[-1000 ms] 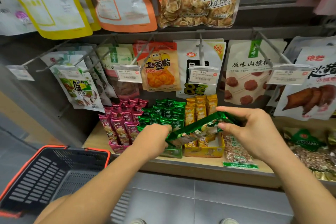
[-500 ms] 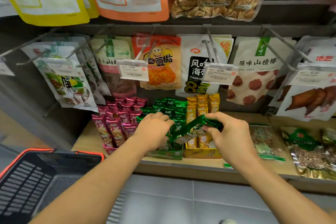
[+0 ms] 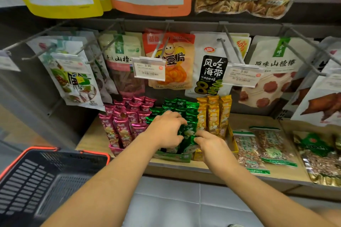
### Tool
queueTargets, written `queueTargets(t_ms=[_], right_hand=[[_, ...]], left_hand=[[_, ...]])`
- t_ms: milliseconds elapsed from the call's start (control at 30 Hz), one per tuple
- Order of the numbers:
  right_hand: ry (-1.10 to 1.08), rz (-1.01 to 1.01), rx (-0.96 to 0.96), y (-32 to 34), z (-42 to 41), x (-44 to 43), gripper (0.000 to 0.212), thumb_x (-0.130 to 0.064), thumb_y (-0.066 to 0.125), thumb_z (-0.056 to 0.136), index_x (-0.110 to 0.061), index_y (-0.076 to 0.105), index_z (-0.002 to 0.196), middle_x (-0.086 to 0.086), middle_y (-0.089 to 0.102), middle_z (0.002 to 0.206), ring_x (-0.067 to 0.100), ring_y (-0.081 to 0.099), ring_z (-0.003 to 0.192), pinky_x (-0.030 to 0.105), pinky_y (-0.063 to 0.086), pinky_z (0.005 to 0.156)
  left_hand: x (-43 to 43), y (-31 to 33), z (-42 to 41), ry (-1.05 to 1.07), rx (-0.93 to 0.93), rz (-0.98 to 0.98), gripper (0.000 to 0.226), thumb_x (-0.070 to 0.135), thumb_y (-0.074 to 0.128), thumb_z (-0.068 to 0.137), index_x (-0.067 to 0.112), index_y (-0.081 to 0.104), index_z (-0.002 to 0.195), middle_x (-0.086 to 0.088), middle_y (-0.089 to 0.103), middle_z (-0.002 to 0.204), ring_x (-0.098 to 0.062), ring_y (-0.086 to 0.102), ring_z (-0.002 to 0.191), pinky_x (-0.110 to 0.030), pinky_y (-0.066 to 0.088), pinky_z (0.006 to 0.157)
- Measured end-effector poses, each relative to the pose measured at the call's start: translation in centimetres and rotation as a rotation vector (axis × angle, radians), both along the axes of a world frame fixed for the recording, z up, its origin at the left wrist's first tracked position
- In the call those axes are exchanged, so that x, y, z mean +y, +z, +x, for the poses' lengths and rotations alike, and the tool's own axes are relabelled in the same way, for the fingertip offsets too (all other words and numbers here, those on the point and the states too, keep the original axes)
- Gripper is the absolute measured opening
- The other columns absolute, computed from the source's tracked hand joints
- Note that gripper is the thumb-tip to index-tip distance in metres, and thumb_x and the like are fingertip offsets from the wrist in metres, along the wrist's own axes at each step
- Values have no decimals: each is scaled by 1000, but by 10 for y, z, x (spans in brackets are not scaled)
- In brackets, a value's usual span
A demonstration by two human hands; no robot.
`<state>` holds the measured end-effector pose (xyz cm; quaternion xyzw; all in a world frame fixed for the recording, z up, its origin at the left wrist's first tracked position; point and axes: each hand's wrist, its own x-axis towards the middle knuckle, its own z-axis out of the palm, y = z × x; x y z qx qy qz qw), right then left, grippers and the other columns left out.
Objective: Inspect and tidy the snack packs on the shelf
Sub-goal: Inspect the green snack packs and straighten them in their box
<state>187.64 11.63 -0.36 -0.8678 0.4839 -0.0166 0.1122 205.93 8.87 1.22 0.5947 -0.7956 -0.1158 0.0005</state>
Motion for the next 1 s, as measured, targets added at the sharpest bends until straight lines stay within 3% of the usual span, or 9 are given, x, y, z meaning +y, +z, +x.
queueTargets(t_ms=[133, 233, 433, 533, 633, 733, 800, 933, 1000], right_hand=[[45, 49, 118, 0, 7, -1, 61, 2, 51, 87, -11, 37, 145, 5, 25, 155, 30, 32, 133, 43, 46, 99], [128, 125, 132, 2, 13, 3, 61, -16, 51, 94, -15, 24, 149, 2, 24, 152, 29, 34, 126, 45, 45, 98], [-23, 97, -134, 7, 18, 3, 33, -28, 49, 99, -17, 52, 129, 3, 56, 127, 23, 55, 114, 37, 47, 92], [-61, 64, -137, 4, 17, 3, 33, -31, 47, 100, -16, 59, 126, 1, 56, 130, 21, 54, 116, 36, 47, 93], [-75, 99, -98, -1, 16, 3, 40, -35, 43, 100, -14, 54, 132, 3, 45, 144, 26, 49, 124, 41, 47, 97], [-116, 209, -94, -4, 10, -2, 53, -37, 45, 99, -12, 36, 146, 7, 25, 157, 32, 35, 137, 43, 38, 108], [-173, 286, -150, -5, 5, -4, 63, -35, 51, 97, -14, 25, 151, 9, 17, 160, 33, 28, 142, 43, 32, 113], [-299, 287, -369, 4, -7, -8, 64, -31, 62, 91, -21, 30, 146, 8, 37, 150, 26, 42, 133, 38, 40, 106], [-318, 227, -463, 16, -12, -9, 65, -36, 68, 87, -23, 33, 140, 4, 43, 144, 22, 47, 128, 38, 43, 101]], left_hand=[[-2, -2, -3, 69, 105, -36, 43, 40, 53, 94, 32, 46, 136, 6, 45, 145, -20, 35, 135, -48, 30, 103], [-6, -5, -11, 81, 107, -66, 44, 36, 47, 98, 37, 39, 141, 8, 46, 145, -20, 36, 134, -45, 27, 96], [-25, -7, -28, 152, -87, -27, 41, 41, 53, 96, 33, 53, 136, 1, 54, 131, -24, 43, 127, -41, 27, 90], [-30, -6, -36, 175, -99, -24, 32, 40, 53, 97, 33, 62, 127, 2, 59, 123, -25, 47, 122, -40, 26, 89], [-28, 2, -41, 172, -71, -90, 27, 37, 50, 99, 37, 65, 122, 5, 63, 122, -23, 47, 121, -40, 29, 92], [-15, 23, -40, 188, 138, -242, 28, 31, 48, 101, 30, 67, 121, 1, 64, 119, -25, 53, 115, -39, 42, 95], [2, 42, -41, 124, 276, -440, 26, 22, 51, 100, 18, 71, 117, -4, 66, 111, -27, 58, 104, -41, 49, 86], [43, 76, -38, -53, 307, -783, 18, 8, 63, 91, 1, 73, 104, -13, 70, 92, -33, 65, 81, -44, 55, 62], [63, 90, -32, -90, 311, -933, 16, 3, 64, 90, -2, 73, 103, -15, 70, 90, -32, 66, 77, -42, 55, 58]])
